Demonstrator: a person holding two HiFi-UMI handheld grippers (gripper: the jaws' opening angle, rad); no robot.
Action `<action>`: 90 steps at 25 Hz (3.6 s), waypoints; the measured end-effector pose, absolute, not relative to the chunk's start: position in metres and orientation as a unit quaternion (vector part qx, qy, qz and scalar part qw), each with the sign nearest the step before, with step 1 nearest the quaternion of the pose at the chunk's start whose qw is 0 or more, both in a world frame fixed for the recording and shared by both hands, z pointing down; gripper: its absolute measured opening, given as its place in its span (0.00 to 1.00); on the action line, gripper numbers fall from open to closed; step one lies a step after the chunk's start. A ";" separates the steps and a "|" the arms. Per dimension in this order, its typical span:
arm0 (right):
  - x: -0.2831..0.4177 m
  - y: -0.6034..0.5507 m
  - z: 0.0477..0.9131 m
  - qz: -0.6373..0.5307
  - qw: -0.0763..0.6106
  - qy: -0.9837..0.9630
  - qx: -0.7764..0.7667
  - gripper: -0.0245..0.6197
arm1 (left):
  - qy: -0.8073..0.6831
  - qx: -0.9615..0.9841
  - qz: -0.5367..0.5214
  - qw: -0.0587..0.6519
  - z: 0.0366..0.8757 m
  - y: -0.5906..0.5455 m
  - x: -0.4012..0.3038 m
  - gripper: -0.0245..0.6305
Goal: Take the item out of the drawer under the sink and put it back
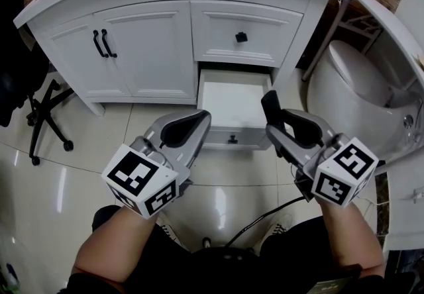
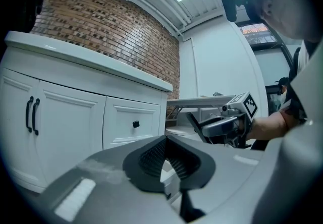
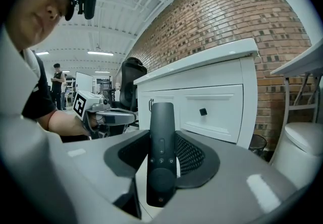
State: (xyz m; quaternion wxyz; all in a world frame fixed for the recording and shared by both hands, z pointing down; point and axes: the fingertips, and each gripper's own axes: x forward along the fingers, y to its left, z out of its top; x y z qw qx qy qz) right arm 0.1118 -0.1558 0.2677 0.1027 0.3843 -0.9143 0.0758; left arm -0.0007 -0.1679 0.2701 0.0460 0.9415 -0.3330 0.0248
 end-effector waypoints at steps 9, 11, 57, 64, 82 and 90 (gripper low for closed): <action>0.110 -0.156 0.270 0.081 0.097 -0.916 0.381 0.30 | -0.329 0.943 0.043 0.024 0.271 -0.163 0.003 0.04; 0.110 -0.155 0.269 0.081 0.096 -0.916 0.380 0.30 | -0.328 0.944 0.042 0.021 0.271 -0.163 0.003 0.04; 0.113 -0.171 0.267 0.075 0.128 -0.910 0.387 0.30 | -0.338 0.940 0.043 0.025 0.272 -0.167 -0.001 0.05; 0.095 -0.214 0.288 0.060 0.220 -0.913 0.340 0.30 | -0.329 0.943 0.042 0.027 0.272 -0.163 0.001 0.05; 0.077 -0.337 0.411 0.010 0.440 -0.858 0.266 0.30 | -0.334 0.941 0.036 0.037 0.271 -0.168 -0.007 0.05; 0.075 -0.362 0.475 0.045 0.491 -0.839 0.233 0.30 | -0.345 0.937 0.038 0.047 0.270 -0.173 -0.011 0.05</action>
